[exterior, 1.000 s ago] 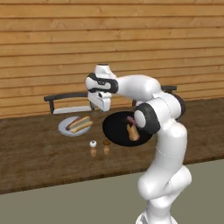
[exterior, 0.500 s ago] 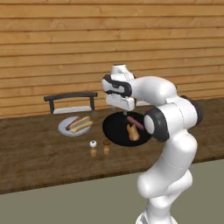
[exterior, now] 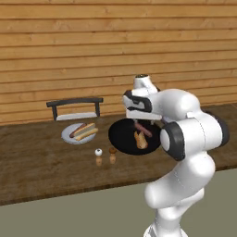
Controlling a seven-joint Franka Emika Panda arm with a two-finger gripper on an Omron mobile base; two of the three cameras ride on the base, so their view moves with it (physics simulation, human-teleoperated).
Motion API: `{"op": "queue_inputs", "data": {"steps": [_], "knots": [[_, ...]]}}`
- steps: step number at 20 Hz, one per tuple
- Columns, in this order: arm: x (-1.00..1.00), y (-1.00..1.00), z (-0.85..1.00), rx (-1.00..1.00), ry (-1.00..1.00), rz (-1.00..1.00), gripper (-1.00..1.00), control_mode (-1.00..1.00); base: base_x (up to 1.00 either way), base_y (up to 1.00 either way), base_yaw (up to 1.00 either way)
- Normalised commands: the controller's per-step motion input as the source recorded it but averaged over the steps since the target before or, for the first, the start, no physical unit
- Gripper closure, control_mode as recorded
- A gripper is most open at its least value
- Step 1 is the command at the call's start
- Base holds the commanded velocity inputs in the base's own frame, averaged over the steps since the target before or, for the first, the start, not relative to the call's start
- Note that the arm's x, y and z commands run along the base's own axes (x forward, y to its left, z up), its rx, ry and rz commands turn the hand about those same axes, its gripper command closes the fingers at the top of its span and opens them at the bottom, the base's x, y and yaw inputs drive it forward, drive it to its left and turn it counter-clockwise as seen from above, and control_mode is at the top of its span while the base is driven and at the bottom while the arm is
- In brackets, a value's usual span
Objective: Place one bun and one sausage from the bowl on each plate.
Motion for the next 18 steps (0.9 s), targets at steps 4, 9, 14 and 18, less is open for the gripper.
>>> {"op": "queue_inputs", "data": {"steps": [4,9,14,18], "knots": [[-0.06,0.0,-0.47,0.07,-0.04,0.33,-1.0,-1.0,0.0,0.0,0.0],[0.01,0.0,-0.34,0.1,0.0,0.19,-1.0,-1.0,0.0,0.0,0.0],[0.0,0.03,-0.39,0.03,0.0,0.04,-1.0,-1.0,0.0,0.0,0.0],[0.16,0.0,-0.3,0.0,0.0,0.0,-1.0,-1.0,0.0,0.0,0.0]]}}
